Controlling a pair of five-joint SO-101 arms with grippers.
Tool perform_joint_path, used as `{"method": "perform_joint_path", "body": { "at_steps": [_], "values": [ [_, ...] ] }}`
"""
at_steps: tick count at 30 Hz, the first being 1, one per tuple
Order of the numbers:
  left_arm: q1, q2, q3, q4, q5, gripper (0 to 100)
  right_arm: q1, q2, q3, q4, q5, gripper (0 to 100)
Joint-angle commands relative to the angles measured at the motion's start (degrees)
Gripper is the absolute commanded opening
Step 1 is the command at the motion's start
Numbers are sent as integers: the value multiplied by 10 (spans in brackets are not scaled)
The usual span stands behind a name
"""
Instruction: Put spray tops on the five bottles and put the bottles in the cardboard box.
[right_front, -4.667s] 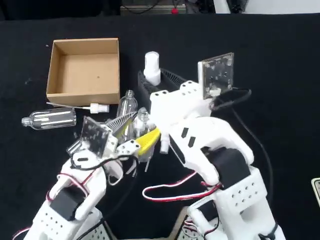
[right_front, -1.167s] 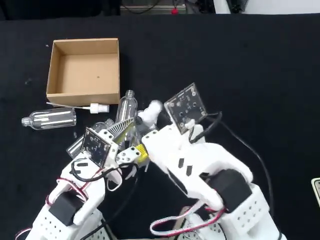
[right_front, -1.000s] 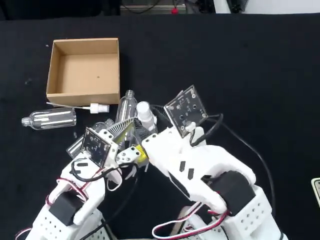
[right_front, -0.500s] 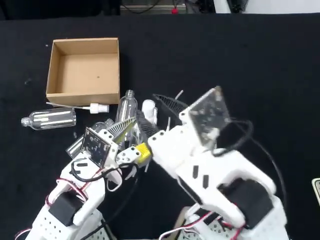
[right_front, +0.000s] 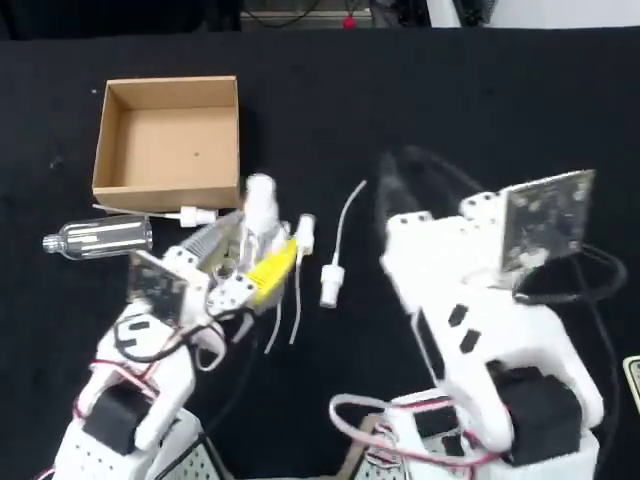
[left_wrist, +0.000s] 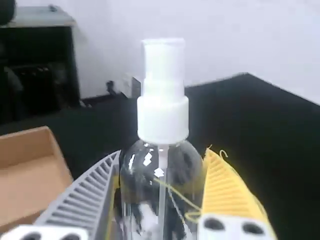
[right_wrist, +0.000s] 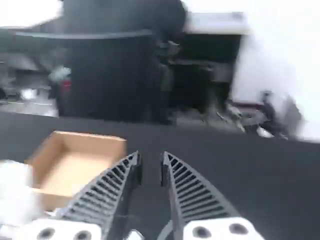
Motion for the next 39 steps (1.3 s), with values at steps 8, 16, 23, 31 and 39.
{"method": "perform_joint_path", "body": {
  "at_steps": [8,16,23,31,39],
  "values": [
    [-131,-2,-178,48,-53,89,43,3,219,-123,-6,57],
    [-195,87,-228,44,-81,88,33,1,377,-274,-29,57],
    [-202,249,-330,10,-80,88,31,1,448,-324,-39,57],
    [-245,324,-341,-112,-84,88,31,0,484,-357,-39,57],
    [-329,478,-344,-273,-79,88,31,2,484,-355,-39,57]
  ]
}}
